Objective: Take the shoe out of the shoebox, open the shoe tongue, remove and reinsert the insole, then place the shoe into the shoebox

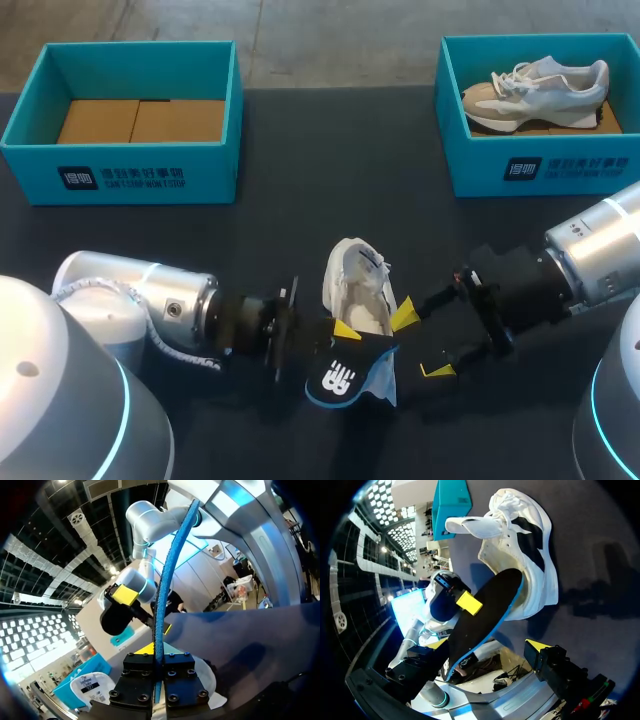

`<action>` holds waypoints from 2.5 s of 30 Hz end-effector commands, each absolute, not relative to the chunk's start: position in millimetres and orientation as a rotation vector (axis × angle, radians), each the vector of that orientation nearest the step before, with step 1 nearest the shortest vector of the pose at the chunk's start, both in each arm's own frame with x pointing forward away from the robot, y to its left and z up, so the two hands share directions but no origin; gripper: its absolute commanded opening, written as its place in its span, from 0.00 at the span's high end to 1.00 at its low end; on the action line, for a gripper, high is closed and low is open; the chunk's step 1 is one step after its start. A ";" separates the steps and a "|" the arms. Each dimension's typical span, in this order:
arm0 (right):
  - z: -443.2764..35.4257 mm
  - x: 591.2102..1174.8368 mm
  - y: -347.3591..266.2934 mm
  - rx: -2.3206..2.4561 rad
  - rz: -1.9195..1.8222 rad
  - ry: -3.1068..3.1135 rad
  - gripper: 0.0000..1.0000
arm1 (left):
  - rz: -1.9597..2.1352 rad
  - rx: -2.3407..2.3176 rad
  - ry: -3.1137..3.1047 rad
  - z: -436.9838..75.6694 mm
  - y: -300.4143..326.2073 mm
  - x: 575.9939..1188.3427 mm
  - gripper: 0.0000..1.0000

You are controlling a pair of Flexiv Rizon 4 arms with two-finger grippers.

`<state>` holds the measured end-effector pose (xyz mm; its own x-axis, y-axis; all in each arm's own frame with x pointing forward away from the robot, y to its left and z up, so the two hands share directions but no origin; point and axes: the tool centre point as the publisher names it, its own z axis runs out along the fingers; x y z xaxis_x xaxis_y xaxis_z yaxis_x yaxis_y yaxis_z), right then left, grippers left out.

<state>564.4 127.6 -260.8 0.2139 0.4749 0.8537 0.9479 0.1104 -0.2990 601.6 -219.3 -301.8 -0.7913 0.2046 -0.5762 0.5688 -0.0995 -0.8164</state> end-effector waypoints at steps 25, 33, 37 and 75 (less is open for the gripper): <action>-261.2 563.9 129.0 -1.515 -0.612 -1.407 0.00 | -1.931 0.852 1.900 -315.4 -217.6 604.2 1.00; -261.2 563.9 129.0 -1.515 -0.612 -1.407 0.00 | -1.906 0.851 1.911 -317.1 -218.0 604.1 1.00; -261.2 563.9 129.0 -1.515 -0.612 -1.407 0.00 | -1.895 0.838 1.917 -319.4 -217.9 605.5 1.00; -261.2 563.9 129.0 -1.515 -0.612 -1.407 0.00 | -1.795 0.697 1.951 -340.7 -220.4 628.2 1.00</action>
<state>564.4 127.7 -260.9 0.2139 0.4749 0.8537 0.9478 0.1105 -0.2990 628.5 -216.4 -339.1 -0.7967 0.0962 -0.5967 0.6024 0.0463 -0.7969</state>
